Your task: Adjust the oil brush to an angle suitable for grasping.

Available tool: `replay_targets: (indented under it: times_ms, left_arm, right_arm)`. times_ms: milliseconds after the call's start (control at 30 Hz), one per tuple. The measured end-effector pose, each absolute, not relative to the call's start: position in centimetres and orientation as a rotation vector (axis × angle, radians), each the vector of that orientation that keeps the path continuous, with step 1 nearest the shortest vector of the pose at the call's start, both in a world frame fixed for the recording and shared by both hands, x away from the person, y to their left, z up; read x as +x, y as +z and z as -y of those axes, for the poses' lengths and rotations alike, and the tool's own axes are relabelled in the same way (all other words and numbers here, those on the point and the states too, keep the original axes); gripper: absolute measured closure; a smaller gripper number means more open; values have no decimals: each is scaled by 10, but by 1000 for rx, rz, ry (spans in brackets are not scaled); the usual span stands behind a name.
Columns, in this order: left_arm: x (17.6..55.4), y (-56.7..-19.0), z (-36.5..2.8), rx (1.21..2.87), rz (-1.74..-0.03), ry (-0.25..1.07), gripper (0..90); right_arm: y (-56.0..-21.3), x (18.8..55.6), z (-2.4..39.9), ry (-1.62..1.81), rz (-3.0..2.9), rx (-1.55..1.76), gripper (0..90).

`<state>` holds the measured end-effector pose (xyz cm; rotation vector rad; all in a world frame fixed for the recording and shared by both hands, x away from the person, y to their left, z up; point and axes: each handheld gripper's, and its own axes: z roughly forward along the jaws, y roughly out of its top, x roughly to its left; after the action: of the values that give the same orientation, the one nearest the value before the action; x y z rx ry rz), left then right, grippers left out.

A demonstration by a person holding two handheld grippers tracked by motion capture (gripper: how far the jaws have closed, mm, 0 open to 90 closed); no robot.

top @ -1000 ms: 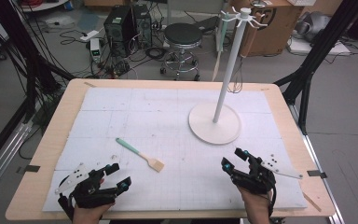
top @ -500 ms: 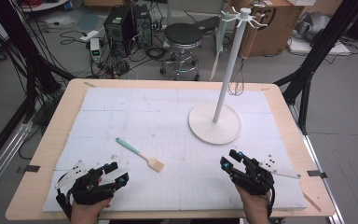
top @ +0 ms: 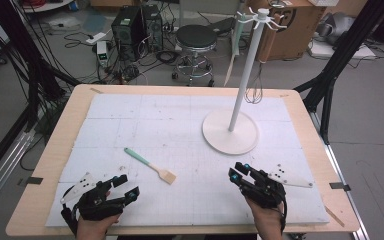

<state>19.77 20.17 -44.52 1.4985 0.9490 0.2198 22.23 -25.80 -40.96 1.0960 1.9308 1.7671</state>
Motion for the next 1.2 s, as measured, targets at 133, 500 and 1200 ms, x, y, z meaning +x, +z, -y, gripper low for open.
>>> replay_targets:
  times_ms: [133, 500, 1200]
  left_arm:
    - [197, -445, -203, 1500, -947, 218, 266]
    - [204, -446, -206, 1494, -962, 224, 263]
    - [245, -444, -228, 1523, -1067, 259, 892]
  right_arm:
    - [-410, 224, 251, 1763, -1946, 1084, 620]
    - [-413, 224, 252, 1743, -1940, 1113, 405]
    - [-416, 227, 261, 1740, -1909, 1186, 263]
